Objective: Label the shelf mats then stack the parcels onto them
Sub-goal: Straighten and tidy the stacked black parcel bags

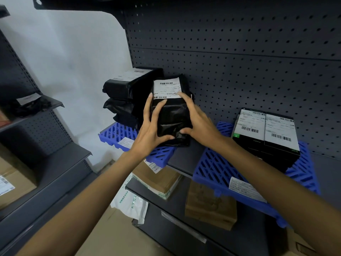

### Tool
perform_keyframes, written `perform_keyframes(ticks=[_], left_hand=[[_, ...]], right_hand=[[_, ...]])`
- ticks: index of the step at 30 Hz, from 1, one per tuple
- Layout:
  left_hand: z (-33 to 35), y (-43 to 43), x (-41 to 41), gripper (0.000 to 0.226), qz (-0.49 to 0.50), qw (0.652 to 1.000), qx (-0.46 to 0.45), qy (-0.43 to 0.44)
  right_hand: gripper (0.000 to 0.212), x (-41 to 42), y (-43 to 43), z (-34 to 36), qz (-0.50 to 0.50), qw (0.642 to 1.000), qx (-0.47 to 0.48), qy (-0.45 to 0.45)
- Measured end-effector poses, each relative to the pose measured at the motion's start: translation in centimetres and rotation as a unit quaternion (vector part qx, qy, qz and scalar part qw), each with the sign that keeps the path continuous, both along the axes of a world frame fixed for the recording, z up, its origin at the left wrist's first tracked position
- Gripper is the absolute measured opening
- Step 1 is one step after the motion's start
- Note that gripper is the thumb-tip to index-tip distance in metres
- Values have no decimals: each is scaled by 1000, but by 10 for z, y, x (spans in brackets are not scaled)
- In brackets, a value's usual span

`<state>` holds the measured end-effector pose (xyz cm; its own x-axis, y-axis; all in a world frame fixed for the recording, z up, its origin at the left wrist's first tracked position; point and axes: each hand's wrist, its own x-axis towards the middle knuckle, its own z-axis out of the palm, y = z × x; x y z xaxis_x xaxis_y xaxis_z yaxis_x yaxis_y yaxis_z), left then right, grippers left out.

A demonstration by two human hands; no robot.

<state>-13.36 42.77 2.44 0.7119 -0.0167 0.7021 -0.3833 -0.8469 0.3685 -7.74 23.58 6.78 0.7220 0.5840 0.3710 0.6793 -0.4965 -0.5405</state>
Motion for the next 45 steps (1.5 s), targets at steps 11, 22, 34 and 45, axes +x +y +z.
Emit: perform_keyframes(ticks=[11,22,34,45], left_hand=[[-5,7,3,134,59,997,48,23],[6,47,14,134,112,989,81,47],[20,82,3,104,7,991,133,35],[49,118,9,75,19,966,238,-102]], right_hand=[[139,-3,15,-30,-62,993,11,-99],[136,-3,62,-31,-105,990,-10,-89],[138,-13,89,-32,-187,978,-42,-88],[139,-24,104,-33,-227,971,10,-73]])
